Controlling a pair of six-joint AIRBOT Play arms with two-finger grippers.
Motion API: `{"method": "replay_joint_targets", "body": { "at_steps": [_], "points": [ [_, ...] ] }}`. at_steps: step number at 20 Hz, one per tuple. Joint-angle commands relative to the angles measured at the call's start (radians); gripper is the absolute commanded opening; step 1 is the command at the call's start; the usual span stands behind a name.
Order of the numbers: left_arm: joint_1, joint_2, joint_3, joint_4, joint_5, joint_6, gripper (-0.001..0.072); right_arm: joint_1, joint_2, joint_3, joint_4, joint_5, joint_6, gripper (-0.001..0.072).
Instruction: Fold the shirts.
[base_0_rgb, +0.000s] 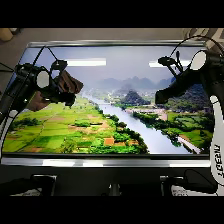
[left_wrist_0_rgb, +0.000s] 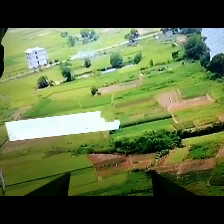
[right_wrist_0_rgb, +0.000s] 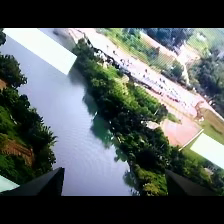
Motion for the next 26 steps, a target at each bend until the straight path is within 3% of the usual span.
{"method": "replay_joint_targets", "body": {
  "at_steps": [1,9,11,16,18,22,24,26],
  "points": [
    [0.001,0.000,0.000,0.000,0.000,0.000,0.0607,0.001,-0.001,0.001,0.000,0.000,0.000,0.0683],
    [0.001,-0.002,0.000,-0.001,0.118,-0.002,0.0607,0.001,-0.001,0.001,0.000,-0.037,0.000,0.0683],
    [-0.003,-0.005,0.000,-0.003,0.166,-0.042,0.0607,0.001,-0.001,0.001,0.000,-0.076,-0.003,0.0683],
    [0.061,-0.109,0.040,0.060,0.624,-0.020,0.0606,0.001,-0.001,0.001,0.000,-0.173,-0.003,0.0682],
    [0.165,-0.251,0.179,0.001,0.575,-0.103,0.0606,0.001,-0.001,0.001,0.000,-0.182,-0.003,0.0682],
    [0.339,-0.547,0.410,-0.395,0.334,-0.112,0.0605,0.001,-0.001,0.001,0.003,-0.169,-0.003,0.0682],
    [0.372,-0.619,0.417,-0.508,0.351,-0.112,0.0587,0.001,-0.001,0.001,0.002,-0.158,-0.004,0.0682],
    [0.377,-0.658,0.417,-0.512,0.373,-0.112,0.0584,0.001,0.000,0.001,0.002,-0.150,-0.004,0.0682]
  ]
}}
